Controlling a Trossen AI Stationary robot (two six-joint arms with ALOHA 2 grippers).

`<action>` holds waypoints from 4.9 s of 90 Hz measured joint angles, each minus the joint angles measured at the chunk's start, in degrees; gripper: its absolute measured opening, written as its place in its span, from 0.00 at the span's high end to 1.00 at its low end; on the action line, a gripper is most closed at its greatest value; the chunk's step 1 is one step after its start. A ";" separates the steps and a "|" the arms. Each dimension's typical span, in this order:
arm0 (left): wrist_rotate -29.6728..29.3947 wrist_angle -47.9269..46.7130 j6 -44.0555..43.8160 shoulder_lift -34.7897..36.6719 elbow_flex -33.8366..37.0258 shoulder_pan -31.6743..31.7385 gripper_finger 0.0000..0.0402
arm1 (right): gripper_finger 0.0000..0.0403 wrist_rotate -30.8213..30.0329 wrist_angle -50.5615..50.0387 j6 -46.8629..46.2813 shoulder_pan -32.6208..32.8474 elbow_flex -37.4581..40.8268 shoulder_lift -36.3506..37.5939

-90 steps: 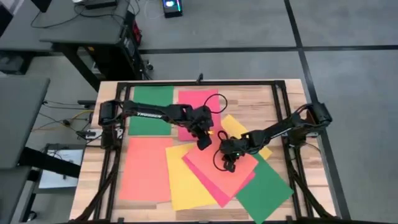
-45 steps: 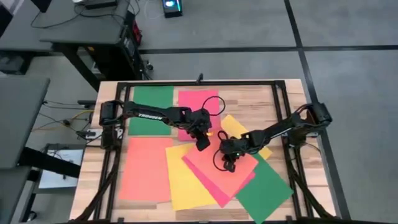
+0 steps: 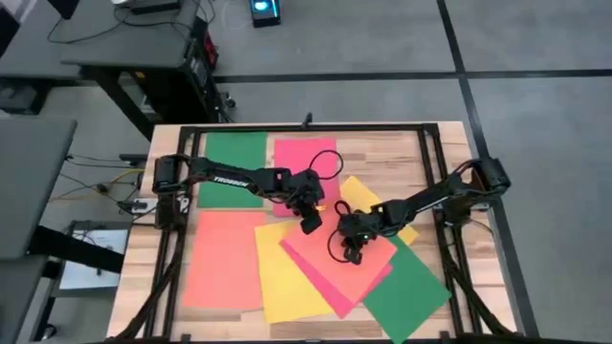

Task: Organize paper
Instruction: Stack the orange paper on top of the orange paper

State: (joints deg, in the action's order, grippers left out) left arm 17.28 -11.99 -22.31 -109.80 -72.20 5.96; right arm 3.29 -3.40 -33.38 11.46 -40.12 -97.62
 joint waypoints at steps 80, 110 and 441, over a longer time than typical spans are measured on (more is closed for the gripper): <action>0.44 4.50 0.78 -7.50 -0.09 0.44 0.85 | 1.00 0.07 0.11 -0.18 -0.36 0.07 0.00; 0.53 5.37 3.13 -7.19 -0.48 0.28 1.00 | 1.00 0.30 -3.50 0.75 -0.59 -0.59 5.31; -32.61 -56.56 2.66 24.86 -38.69 -25.21 0.97 | 1.00 23.36 20.29 13.83 -5.42 -39.08 -7.64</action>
State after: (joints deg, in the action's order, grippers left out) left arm -15.34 -68.55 -19.65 -84.94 -110.89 -19.25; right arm 26.65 16.89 -19.55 6.04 -79.20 -105.26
